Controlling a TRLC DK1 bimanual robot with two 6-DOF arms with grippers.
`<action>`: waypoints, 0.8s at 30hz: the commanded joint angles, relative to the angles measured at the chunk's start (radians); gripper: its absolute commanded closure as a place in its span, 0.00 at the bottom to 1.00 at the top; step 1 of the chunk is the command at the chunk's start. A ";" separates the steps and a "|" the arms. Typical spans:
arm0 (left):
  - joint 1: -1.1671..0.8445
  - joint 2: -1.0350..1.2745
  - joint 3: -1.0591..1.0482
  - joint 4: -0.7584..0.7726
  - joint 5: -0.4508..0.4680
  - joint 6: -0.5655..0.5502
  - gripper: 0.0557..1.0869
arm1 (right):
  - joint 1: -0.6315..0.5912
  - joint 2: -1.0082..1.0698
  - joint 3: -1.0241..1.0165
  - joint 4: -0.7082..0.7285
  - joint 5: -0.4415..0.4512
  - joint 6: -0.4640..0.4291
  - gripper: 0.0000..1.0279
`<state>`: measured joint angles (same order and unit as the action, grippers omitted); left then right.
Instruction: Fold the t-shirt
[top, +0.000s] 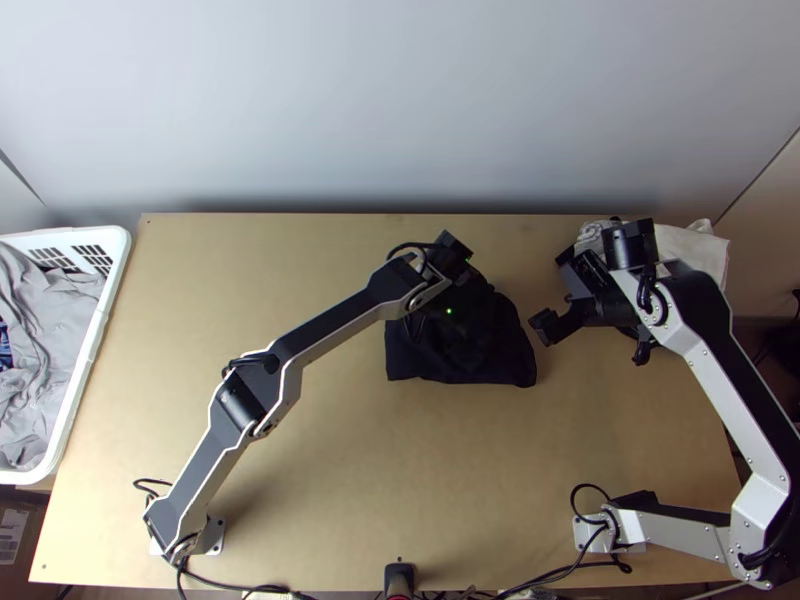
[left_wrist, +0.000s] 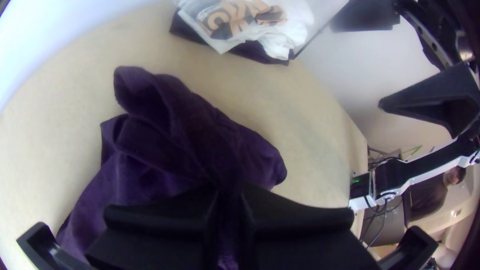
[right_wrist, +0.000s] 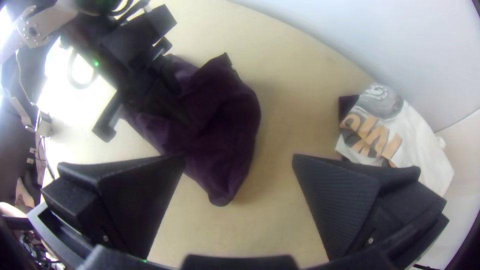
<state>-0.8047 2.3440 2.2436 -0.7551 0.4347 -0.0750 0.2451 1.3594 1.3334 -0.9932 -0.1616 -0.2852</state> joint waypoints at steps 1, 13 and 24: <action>0.002 0.049 0.002 0.028 0.001 -0.003 0.97 | 0.008 0.003 -0.022 0.001 -0.001 0.001 0.03; 0.024 -0.040 0.024 0.016 0.027 -0.014 0.06 | 0.037 0.030 -0.040 0.016 -0.001 -0.016 0.03; 0.194 -0.318 -0.142 -0.227 0.027 0.018 0.06 | 0.264 0.254 0.078 0.093 -0.001 -0.011 0.03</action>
<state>-0.7086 2.1773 2.2177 -0.8616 0.4603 -0.0860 0.3748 1.4818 1.3411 -0.9413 -0.1642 -0.2966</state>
